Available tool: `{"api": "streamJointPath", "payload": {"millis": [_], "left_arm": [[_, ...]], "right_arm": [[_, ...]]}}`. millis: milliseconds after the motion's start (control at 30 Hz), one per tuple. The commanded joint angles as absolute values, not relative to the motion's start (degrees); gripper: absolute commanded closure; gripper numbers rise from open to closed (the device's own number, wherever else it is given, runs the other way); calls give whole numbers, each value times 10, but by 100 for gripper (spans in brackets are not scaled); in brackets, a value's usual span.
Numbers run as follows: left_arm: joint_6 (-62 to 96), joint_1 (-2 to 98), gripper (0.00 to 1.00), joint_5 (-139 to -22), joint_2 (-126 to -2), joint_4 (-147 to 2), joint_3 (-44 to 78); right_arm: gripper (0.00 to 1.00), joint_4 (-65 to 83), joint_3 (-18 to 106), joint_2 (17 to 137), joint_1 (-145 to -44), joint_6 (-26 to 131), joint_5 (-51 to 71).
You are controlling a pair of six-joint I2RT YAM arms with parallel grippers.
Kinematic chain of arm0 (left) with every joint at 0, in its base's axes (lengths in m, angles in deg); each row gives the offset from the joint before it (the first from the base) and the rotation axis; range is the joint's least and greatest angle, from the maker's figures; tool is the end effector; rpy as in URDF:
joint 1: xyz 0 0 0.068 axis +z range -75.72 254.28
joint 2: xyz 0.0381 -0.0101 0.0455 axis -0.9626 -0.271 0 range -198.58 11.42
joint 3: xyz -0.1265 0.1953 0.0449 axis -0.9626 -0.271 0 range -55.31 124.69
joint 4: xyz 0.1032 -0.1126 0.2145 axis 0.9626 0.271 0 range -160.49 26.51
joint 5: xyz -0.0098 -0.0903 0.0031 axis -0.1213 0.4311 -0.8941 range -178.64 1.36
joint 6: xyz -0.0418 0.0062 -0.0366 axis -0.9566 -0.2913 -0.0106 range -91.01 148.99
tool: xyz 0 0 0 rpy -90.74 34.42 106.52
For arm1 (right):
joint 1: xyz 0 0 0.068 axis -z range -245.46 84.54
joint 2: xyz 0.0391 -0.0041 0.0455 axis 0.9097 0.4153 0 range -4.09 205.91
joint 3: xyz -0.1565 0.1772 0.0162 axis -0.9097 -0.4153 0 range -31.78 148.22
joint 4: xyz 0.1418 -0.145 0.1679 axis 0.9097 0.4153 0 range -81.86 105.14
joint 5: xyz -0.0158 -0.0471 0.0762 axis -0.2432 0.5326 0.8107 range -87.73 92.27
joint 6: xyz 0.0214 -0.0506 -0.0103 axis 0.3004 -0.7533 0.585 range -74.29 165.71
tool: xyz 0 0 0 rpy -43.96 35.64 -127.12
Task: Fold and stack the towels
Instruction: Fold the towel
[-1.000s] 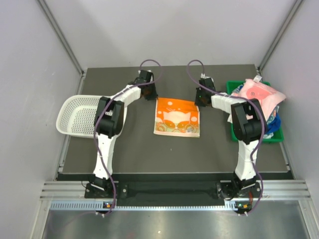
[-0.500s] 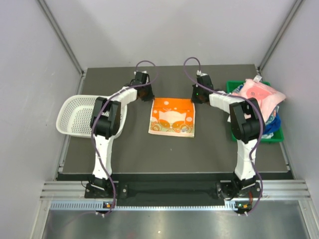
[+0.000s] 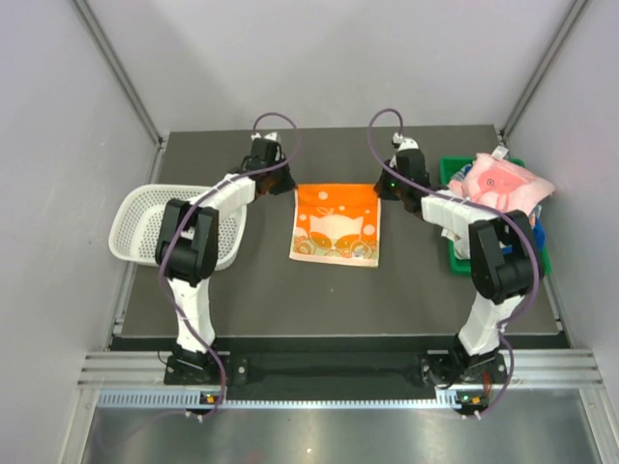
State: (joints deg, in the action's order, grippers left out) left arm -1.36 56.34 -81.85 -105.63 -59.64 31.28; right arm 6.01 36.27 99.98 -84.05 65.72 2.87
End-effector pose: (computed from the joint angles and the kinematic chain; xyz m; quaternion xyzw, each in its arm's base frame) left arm 0.4275 -0.1432 0.1679 -0.0739 0.9068 -0.2175 0.3534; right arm 0.3825 0.1290 0.1740 0.0085 0.8824 0.1598 0.4424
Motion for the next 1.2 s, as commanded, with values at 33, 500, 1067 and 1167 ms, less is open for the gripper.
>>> {"api": "streamJointPath", "payload": {"millis": [33,500,1067,1167], "left_arm": [[-30,566,100,-818,-988,-655,248],[-51,536,100,-820,-852,-701,45],[-52,521,100,-812,-808,-701,-38],[-51,520,100,-811,-803,-701,-43]], "right_arm": [[98,2,308,934,-840,663,20],[98,-50,125,824,-893,709,11],[98,-50,45,779,-928,727,-21],[98,-50,42,777,-928,728,-20]]}}
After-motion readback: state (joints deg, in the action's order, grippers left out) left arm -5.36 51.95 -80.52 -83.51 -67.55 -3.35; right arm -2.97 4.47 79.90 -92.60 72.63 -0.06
